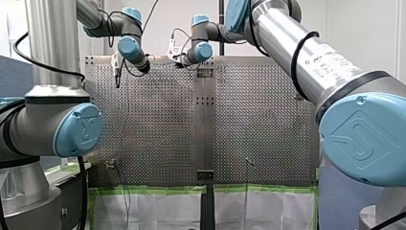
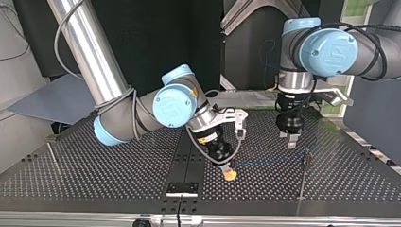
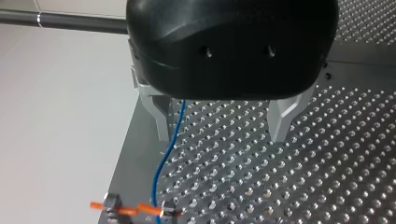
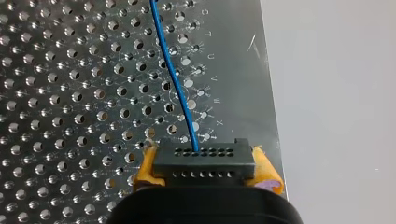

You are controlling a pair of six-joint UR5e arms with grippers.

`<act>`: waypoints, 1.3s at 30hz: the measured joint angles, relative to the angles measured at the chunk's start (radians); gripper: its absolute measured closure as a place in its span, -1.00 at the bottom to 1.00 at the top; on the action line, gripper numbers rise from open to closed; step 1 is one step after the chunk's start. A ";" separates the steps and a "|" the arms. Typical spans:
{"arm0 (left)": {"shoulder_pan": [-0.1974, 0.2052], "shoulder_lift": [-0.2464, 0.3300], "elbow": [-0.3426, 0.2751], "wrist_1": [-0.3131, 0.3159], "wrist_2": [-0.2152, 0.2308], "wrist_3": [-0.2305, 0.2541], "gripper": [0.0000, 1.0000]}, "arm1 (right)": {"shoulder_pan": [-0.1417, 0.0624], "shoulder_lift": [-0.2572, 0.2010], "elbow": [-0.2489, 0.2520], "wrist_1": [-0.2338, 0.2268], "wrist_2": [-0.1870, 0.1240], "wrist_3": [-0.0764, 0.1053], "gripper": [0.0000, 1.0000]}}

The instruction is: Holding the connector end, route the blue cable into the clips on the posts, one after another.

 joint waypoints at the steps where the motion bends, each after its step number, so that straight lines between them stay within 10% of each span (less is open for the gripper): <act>1: 0.003 0.000 0.002 0.002 0.001 0.003 -0.98 | 0.000 0.001 0.000 0.000 0.000 0.000 1.00; 39: 0.005 -0.069 0.107 0.000 0.025 0.113 -0.98 | -0.004 0.002 0.000 0.000 -0.001 0.003 1.00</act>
